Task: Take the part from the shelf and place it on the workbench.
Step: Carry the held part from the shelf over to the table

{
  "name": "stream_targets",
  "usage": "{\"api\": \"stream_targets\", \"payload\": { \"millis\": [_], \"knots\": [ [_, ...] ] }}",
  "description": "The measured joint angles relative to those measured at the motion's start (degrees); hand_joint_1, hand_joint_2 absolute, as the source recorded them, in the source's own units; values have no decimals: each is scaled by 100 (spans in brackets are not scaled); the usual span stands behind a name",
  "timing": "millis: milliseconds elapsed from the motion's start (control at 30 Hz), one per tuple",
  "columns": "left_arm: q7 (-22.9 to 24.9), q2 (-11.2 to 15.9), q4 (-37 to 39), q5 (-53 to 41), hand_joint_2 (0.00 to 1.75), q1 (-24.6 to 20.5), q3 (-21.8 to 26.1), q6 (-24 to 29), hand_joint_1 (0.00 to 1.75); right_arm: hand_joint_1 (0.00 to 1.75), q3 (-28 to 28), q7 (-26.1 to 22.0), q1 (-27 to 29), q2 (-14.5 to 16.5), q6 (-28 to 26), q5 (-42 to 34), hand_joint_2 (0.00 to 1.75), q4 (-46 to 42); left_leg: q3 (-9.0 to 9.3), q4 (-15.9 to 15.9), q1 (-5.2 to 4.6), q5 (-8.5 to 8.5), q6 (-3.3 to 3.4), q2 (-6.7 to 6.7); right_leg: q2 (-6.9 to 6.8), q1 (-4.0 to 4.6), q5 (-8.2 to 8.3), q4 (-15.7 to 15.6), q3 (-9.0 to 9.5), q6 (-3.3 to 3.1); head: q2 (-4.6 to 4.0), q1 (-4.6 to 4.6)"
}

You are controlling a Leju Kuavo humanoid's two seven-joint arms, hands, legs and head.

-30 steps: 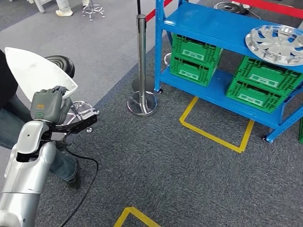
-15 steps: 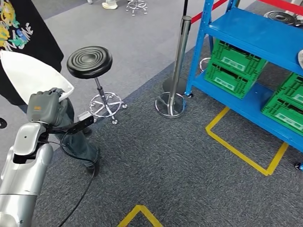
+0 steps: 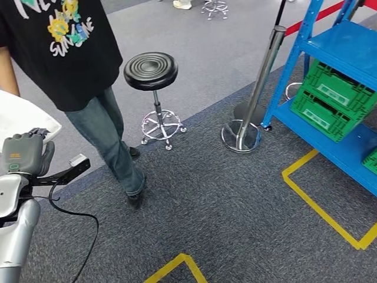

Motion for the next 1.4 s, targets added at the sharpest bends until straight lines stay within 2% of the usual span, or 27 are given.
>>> {"api": "stream_targets", "payload": {
  "millis": [67,133,200,267,300,333,367,433,500,567,600,667,733,800,833,867,933,1000,1067,1100,1167,1233,1267,1300,1333,1367,1400],
  "knots": [
    [26,49,-101,4,175,156,104,15,175,0,-77,285,-56,-76,-490,-7,0,98,-8,-38,-9,-5,83,-120,-81,-7,-45,-12,29,55,0,5],
    [45,78,-192,4,175,248,184,28,175,0,-134,449,-145,-195,-703,-13,0,192,-1,-59,13,0,157,-254,177,-24,-210,214,-72,95,0,26],
    [56,83,-253,7,175,289,211,44,175,0,-175,484,-196,-309,-762,-26,0,275,4,-65,27,-2,217,-410,552,-28,-538,922,-436,105,0,57],
    [74,85,-280,11,175,357,220,50,175,0,-192,528,-248,-407,-768,-34,0,323,7,-62,21,-4,244,-585,672,-22,-732,1632,-865,100,0,64],
    [82,88,-288,14,175,396,227,50,175,0,-194,558,-287,-455,-768,-37,0,337,11,-60,18,-5,247,-672,686,-19,-665,1726,-974,92,0,63],
    [91,95,-295,17,175,426,237,51,175,0,-194,592,-337,-495,-768,-40,0,345,19,-57,16,-4,247,-760,701,-17,-484,1596,-979,80,0,62],
    [97,104,-301,21,175,445,246,52,175,0,-193,627,-392,-543,-768,-45,0,355,30,-55,14,-4,246,-845,751,-16,-222,1274,-887,62,0,62],
    [109,119,-314,37,175,453,257,63,175,0,-192,695,-494,-657,-769,-61,0,377,31,-39,9,-4,232,-997,997,-30,200,512,-616,18,0,62],
    [123,130,-322,55,175,456,261,78,175,0,-192,747,-576,-775,-769,-93,0,401,-9,-22,21,15,182,-1131,1145,-32,298,142,-456,-8,0,64],
    [136,157,-326,64,175,474,273,84,175,0,-190,768,-652,-847,-769,-129,0,416,-54,-23,50,50,113,-1257,1049,-17,296,88,-406,-35,0,67],
    [139,171,-327,67,175,488,283,85,175,0,-189,770,-689,-866,-770,-140,0,419,-74,-2,53,39,85,-1225,988,-17,314,65,-386,-63,0,69],
    [143,202,-330,67,175,488,309,86,175,0,-187,771,-734,-902,-771,-150,0,422,-199,273,45,-143,23,-941,865,-31,345,16,-350,-115,0,43],
    [144,213,-332,69,175,482,315,86,175,0,-185,772,-738,-923,-772,-158,0,425,-528,971,68,-506,-48,-627,727,-24,338,5,-333,-142,0,19],
    [151,211,-329,72,175,498,307,85,175,0,-181,763,-731,-930,-771,-186,0,426,-812,1534,115,-686,-101,-546,579,-21,319,7,-329,-149,0,17],
    [155,211,-328,73,175,505,305,85,175,0,-179,754,-731,-931,-770,-204,0,426,-815,1540,134,-621,-117,-530,510,-21,308,8,-322,-145,0,18],
    [158,212,-327,75,175,507,304,85,175,0,-173,742,-732,-931,-770,-223,0,425,-699,1321,148,-460,-126,-497,442,-21,293,8,-305,-133,0,17],
    [160,214,-325,84,175,495,299,87,175,0,-150,723,-733,-930,-769,-249,0,424,-282,569,129,-121,-121,-276,321,-4,242,13,-256,-87,0,15],
    [161,213,-324,90,175,471,288,90,175,0,-131,713,-735,-929,-769,-257,0,425,-29,88,84,-27,-40,-89,214,32,190,21,-225,-29,0,21],
    [162,214,-324,92,175,467,282,91,175,0,-123,705,-745,-927,-769,-258,0,424,-21,21,59,-66,65,-151,93,47,154,10,-198,21,0,28],
    [162,216,-324,93,175,472,284,92,175,0,-117,702,-752,-927,-769,-258,0,424,-18,5,62,-61,102,-210,101,38,123,19,-191,53,0,31],
    [166,218,-324,95,175,455,285,95,175,0,-102,696,-759,-924,-769,-255,0,424,2,-24,80,-53,181,-327,330,9,-62,281,-300,99,0,50],
    [172,215,-322,109,175,440,282,101,175,0,-87,708,-739,-911,-768,-244,0,424,10,-29,82,-57,235,-445,612,-7,-395,994,-668,109,0,80],
    [175,212,-317,126,175,444,281,108,175,0,-75,723,-721,-895,-768,-234,0,423,11,-28,75,-59,248,-513,660,-6,-529,1390,-895,108,0,86],
    [176,214,-307,150,175,450,285,120,175,0,-58,739,-700,-872,-767,-223,0,423,14,-28,68,-61,252,-589,678,-6,-566,1648,-1070,103,0,88],
    [172,220,-295,174,175,454,292,138,175,0,-34,751,-684,-841,-767,-209,0,422,20,-27,62,-63,253,-664,687,-5,-486,1700,-1153,93,0,89],
    [166,228,-281,200,175,456,301,160,175,0,-8,762,-674,-810,-767,-196,0,422,29,-26,60,-64,251,-740,704,-6,-299,1529,-1128,78,0,87],
    [158,239,-267,221,175,452,312,180,175,0,18,769,-669,-776,-767,-184,0,422,40,-25,61,-67,246,-809,750,-8,-50,1178,-1008,59,0,87]
  ]
}}
